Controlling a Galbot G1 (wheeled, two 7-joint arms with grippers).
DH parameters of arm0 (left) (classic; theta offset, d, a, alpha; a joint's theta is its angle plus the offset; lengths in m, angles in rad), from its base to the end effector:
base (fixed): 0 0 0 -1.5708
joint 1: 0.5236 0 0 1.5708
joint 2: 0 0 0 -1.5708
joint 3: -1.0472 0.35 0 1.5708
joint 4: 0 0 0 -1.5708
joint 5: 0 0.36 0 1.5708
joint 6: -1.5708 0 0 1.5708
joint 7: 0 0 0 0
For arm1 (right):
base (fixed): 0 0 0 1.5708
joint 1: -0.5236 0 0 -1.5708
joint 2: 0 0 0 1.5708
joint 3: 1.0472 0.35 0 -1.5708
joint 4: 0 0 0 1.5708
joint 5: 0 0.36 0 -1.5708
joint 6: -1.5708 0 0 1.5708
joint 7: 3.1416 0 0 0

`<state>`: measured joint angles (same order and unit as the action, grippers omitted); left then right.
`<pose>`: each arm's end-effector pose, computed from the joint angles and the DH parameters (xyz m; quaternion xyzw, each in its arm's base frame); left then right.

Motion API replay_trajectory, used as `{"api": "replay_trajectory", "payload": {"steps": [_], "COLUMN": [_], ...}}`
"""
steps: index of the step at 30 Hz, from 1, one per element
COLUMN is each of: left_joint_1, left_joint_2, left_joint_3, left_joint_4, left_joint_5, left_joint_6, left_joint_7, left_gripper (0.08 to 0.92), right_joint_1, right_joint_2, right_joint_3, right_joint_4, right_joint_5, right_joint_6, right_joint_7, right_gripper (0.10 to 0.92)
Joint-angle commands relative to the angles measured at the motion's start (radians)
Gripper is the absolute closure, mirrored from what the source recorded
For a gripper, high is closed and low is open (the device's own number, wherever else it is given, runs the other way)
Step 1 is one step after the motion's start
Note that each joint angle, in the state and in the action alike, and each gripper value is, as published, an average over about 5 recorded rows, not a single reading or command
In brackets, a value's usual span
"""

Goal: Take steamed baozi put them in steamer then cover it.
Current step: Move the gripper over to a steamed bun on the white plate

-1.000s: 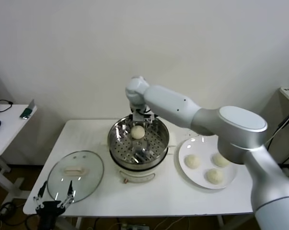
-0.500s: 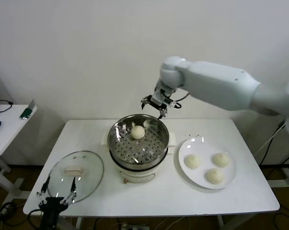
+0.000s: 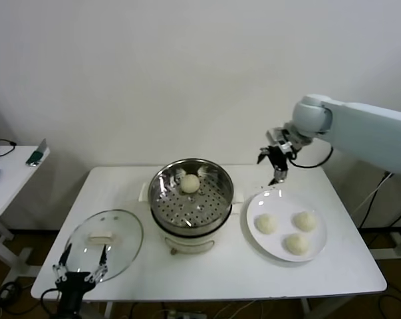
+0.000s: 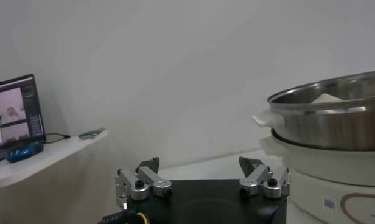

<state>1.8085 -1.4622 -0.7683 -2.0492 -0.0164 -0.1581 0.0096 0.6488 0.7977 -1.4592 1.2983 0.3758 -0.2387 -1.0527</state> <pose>0.1039 0.0969 -0.3404 0.0556 -0.9907 -0.1114 0.0551 0.5548 -0.0847 -0.0701 0.5286 -0.5274 0.5521 0.3711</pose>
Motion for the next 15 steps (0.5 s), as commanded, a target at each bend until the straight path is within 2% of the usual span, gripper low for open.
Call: {"api": "replay_trajectory", "payload": {"steps": [1,15], "left_joint_1": [0.009,0.009], "left_joint_2": [-0.001,-0.011], "left_joint_3": [-0.006,-0.011], "left_joint_4": [0.020,0.029], "left_joint_5": [-0.019,-0.028], "left_joint_6": [-0.006,0.002], "left_joint_7": [0.003,0.010], "left_gripper": [0.177,0.177], "right_joint_1": [-0.263,-0.484], "right_joint_2": [-0.071,0.060], "right_joint_3": [0.111,0.293], "right_joint_4": [-0.044,-0.207], "right_joint_5": [-0.112,-0.212], "right_joint_6": [-0.080,-0.063], "right_joint_7": [-0.025,-0.003], "right_gripper": [0.203,0.203]}}
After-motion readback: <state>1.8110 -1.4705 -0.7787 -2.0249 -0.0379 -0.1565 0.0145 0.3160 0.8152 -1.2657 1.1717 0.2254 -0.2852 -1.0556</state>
